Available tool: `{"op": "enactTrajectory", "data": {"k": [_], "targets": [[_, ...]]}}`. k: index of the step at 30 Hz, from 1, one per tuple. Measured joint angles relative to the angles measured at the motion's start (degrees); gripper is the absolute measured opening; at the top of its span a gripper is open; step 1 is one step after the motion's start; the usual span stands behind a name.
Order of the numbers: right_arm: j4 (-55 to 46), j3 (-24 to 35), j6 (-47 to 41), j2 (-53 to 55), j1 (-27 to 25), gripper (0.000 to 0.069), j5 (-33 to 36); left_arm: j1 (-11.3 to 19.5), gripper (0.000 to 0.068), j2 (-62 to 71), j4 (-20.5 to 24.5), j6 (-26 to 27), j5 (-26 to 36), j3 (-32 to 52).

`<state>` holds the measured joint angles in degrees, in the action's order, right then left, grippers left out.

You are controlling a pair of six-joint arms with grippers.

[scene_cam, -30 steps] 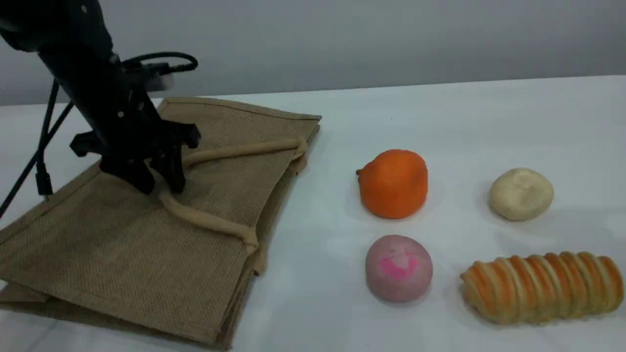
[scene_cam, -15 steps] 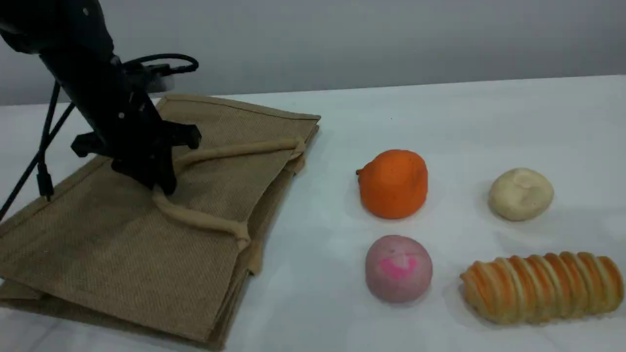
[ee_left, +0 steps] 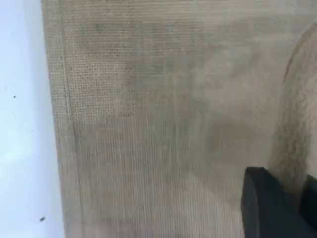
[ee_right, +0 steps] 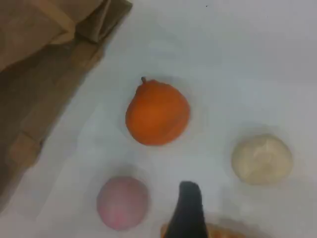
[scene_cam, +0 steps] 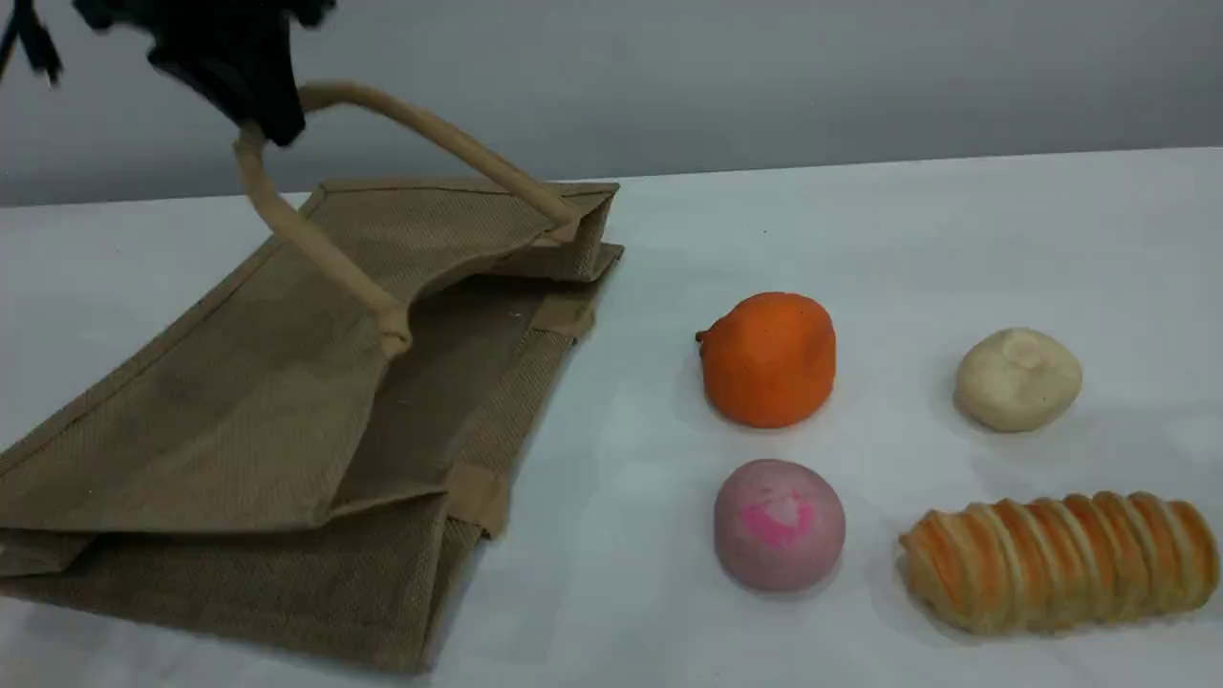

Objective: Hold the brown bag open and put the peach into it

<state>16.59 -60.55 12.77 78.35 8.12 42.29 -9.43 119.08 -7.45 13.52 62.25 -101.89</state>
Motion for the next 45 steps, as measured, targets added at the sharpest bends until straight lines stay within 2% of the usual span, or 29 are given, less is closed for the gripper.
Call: {"op": "enactTrajectory", "data": {"k": [4,8,11,17,22,29,37,45], "targets": [[0.0,0.1,0.1,0.1,0.1,0.0527,-1.2,0.0,0.0091,0.1,0.1,0.4,7.1,-6.9],[0.0,0.1,0.8,1.4,2.3,0.0527,-1.3,0.0,0.0091,-0.1,-0.1,0.4,7.9,-12.1],[-0.1,0.1,2.4,3.2,5.0,0.0527,-1.3,0.0,0.0091,-0.5,-2.6,1.8,7.9,-13.2],[-0.1,0.1,4.8,7.9,10.9,0.0527,-1.3,0.0,0.0091,-3.3,-10.5,10.9,7.9,-13.2],[-0.2,0.1,4.9,12.2,13.8,0.0527,-1.4,0.0,0.0091,-7.0,-12.6,15.6,7.8,-13.1],[0.1,0.1,6.0,18.3,16.3,0.0527,-1.5,0.0,0.0091,-9.9,-18.6,21.6,7.8,-13.0],[0.7,0.1,6.1,25.7,18.6,0.0527,-3.3,-1.9,0.0091,-10.1,-17.8,22.6,7.7,-12.4],[1.6,0.1,6.0,32.8,19.4,0.0526,-7.1,-2.1,0.0091,-10.1,-17.6,23.2,7.7,-12.4]]}}
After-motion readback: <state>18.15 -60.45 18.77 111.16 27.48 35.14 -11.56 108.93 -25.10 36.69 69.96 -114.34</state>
